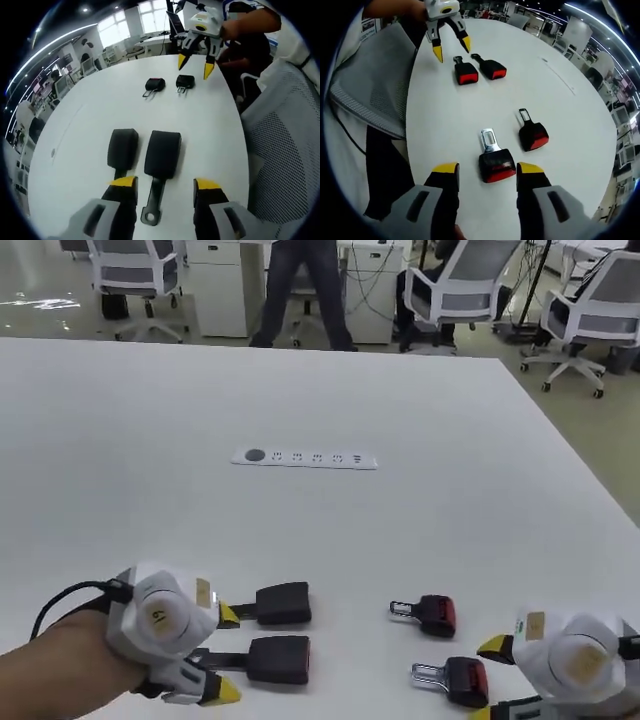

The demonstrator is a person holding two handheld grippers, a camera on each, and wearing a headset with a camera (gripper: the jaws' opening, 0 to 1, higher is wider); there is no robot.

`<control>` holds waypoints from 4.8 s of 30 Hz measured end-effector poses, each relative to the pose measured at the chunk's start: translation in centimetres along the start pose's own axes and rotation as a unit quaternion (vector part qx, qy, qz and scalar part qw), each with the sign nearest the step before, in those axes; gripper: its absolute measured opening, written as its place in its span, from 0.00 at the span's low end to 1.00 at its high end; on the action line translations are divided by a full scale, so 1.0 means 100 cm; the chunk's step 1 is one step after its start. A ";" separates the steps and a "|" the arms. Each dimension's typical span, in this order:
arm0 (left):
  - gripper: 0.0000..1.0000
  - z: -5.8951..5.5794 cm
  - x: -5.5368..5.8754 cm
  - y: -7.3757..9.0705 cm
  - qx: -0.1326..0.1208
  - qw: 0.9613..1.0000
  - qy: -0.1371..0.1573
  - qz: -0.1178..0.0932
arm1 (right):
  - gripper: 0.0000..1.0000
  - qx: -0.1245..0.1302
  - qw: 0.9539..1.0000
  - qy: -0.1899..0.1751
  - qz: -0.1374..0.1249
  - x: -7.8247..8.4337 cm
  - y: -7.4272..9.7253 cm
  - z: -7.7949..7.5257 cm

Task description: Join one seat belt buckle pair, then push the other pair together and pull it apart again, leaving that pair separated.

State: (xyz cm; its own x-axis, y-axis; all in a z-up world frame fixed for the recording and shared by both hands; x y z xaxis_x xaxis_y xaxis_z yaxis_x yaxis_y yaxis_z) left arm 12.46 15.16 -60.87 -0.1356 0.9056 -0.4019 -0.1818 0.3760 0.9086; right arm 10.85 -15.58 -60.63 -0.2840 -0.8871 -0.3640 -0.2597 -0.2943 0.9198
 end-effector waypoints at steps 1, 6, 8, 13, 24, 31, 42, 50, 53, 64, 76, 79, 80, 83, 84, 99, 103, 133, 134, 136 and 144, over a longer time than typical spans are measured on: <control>0.40 0.001 0.000 -0.003 0.001 1.000 -0.002 0.004 | 0.44 -0.002 1.000 0.002 0.002 0.000 -0.002 -0.002; 0.41 0.008 -0.007 -0.010 0.005 1.000 -0.008 0.009 | 0.43 -0.011 1.000 0.019 0.013 -0.001 -0.007 -0.006; 0.41 0.009 -0.010 -0.012 0.005 1.000 -0.014 0.011 | 0.42 -0.017 0.999 0.025 0.016 -0.002 -0.009 -0.008; 0.40 0.014 -0.014 -0.018 0.013 0.999 -0.026 0.019 | 0.40 -0.026 0.999 0.035 0.028 0.001 -0.015 -0.016; 0.36 0.019 -0.014 -0.037 0.047 0.997 -0.040 0.042 | 0.38 -0.064 0.995 0.057 0.051 0.006 -0.028 -0.022; 0.36 0.020 -0.016 -0.042 0.056 0.996 -0.052 0.044 | 0.35 -0.085 0.992 0.071 0.067 0.011 -0.036 -0.023; 0.33 0.016 -0.019 -0.044 0.066 0.995 -0.062 0.043 | 0.33 -0.110 0.986 0.102 0.069 0.008 -0.041 -0.022; 0.32 0.015 -0.021 -0.047 0.074 0.992 -0.083 0.061 | 0.33 -0.115 0.982 0.124 0.081 0.005 -0.041 -0.022; 0.32 0.015 -0.022 -0.048 0.080 0.991 -0.091 0.062 | 0.33 -0.116 0.982 0.127 0.084 0.004 -0.040 -0.021; 0.32 0.015 -0.024 -0.047 0.083 0.991 -0.083 0.072 | 0.33 -0.114 0.984 0.112 0.081 0.004 -0.041 -0.022; 0.32 0.015 -0.024 -0.047 0.082 0.990 -0.078 0.079 | 0.32 -0.107 0.986 0.109 0.071 -0.014 -0.047 -0.014; 0.32 0.014 -0.024 -0.047 0.082 0.990 -0.078 0.079 | 0.32 -0.108 0.986 0.112 0.066 -0.022 -0.049 -0.010; 0.32 0.014 -0.024 -0.047 0.083 0.990 -0.078 0.080 | 0.32 -0.109 0.986 0.111 0.064 -0.027 -0.051 -0.010; 0.32 0.014 -0.024 -0.047 0.083 0.990 -0.077 0.081 | 0.32 -0.111 0.987 0.104 0.056 -0.037 -0.055 -0.006; 0.32 0.014 -0.024 -0.047 0.084 0.990 -0.077 0.081 | 0.32 -0.111 0.987 0.102 0.052 -0.041 -0.056 -0.004; 0.32 0.013 -0.024 -0.048 0.087 0.990 -0.076 0.082 | 0.32 -0.112 0.988 0.103 0.037 -0.093 -0.074 0.016; 0.32 0.014 -0.024 -0.048 0.088 0.990 -0.077 0.084 | 0.32 -0.110 0.988 0.105 0.037 -0.102 -0.079 0.014; 0.32 0.015 -0.025 -0.048 0.092 0.988 -0.086 0.090 | 0.31 -0.119 0.984 0.128 0.021 -0.116 -0.083 0.017; 0.31 0.015 -0.025 -0.048 0.091 0.988 -0.086 0.092 | 0.31 -0.119 0.984 0.130 0.021 -0.117 -0.083 0.017; 0.31 0.016 -0.025 -0.048 0.091 0.987 -0.089 0.093 | 0.31 -0.120 0.984 0.130 0.018 -0.118 -0.084 0.017; 0.31 0.017 -0.024 -0.048 0.094 0.989 -0.083 0.079 | 0.31 -0.122 0.984 0.132 0.013 -0.123 -0.087 0.015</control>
State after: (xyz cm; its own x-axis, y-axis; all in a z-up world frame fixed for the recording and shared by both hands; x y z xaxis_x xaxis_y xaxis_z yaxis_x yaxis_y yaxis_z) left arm 15.27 11.53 -64.07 0.0172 0.9698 -0.2431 0.0157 0.2429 0.9699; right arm 15.20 -1.52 -64.37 -0.0293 -0.9471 -0.3196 -0.0166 -0.3193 0.9475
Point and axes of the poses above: the centre of the closed fingertips' face, and the gripper's own axes: y roughly backward along the fingers, z roughly to its left, x roughly out of its underside, the point moved 6 cm from there along y, roughly backward along the fingers, and after that the axes turned 10 degrees about z, right-handed, at the moved point
